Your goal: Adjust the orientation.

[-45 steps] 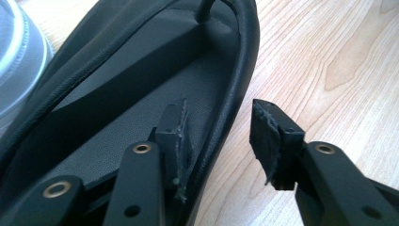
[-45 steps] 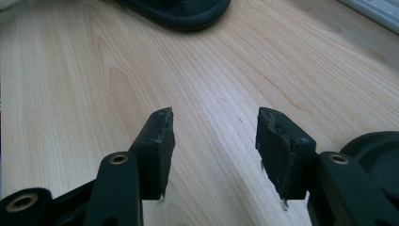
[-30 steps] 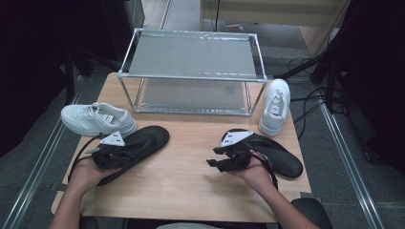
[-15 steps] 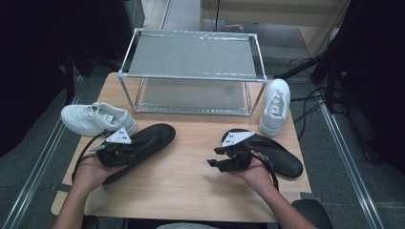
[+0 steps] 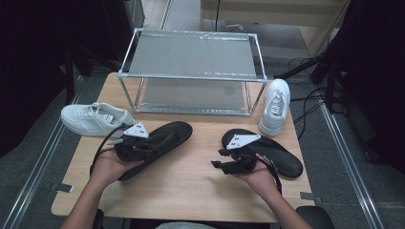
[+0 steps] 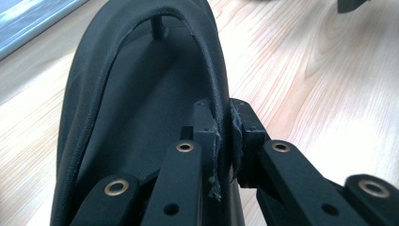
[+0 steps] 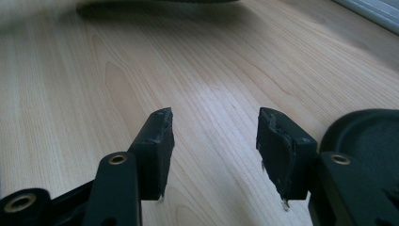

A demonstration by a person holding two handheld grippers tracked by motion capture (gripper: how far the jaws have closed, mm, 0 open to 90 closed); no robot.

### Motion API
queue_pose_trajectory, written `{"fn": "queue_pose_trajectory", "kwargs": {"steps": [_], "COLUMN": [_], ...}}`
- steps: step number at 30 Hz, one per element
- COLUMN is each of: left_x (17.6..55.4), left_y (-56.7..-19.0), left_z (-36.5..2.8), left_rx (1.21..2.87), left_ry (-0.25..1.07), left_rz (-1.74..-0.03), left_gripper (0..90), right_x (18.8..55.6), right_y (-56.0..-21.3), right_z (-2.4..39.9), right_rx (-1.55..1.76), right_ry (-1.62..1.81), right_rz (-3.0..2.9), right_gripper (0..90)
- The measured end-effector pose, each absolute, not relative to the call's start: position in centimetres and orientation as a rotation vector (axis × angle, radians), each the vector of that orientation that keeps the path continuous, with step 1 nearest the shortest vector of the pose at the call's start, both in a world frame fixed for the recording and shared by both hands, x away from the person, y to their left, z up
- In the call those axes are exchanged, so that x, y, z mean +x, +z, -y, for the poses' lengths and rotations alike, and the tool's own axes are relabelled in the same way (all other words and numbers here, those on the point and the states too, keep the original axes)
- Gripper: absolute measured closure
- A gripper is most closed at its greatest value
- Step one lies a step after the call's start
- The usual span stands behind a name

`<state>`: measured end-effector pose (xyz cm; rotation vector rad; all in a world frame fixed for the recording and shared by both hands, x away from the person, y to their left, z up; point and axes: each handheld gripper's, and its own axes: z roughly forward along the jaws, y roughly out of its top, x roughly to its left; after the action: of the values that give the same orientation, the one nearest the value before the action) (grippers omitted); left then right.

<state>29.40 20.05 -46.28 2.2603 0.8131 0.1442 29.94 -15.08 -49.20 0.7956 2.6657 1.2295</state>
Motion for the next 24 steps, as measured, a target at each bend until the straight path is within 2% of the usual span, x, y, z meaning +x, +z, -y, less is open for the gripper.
{"fn": "queue_pose_trajectory", "kwargs": {"steps": [8,15,24], "left_x": [30.6,31.4,31.4], "left_y": [-46.3,-46.6,-48.8], "left_z": [-16.3,-13.7,-9.7], "left_rx": [2.291,2.29,2.279], "left_ry": [0.083,0.086,0.079], "left_rz": [-0.821,-0.87,-0.871], "left_gripper": [82.9,82.9,82.4], "right_x": [29.6,29.1,29.0], "right_y": [-49.2,-49.2,-49.5], "right_z": [16.2,16.6,15.6], "right_rx": [0.85,0.868,0.839], "right_ry": [1.232,1.234,1.243], "right_rz": [-2.629,-2.61,-2.626], "right_gripper": [47.6,47.7,47.7]}}
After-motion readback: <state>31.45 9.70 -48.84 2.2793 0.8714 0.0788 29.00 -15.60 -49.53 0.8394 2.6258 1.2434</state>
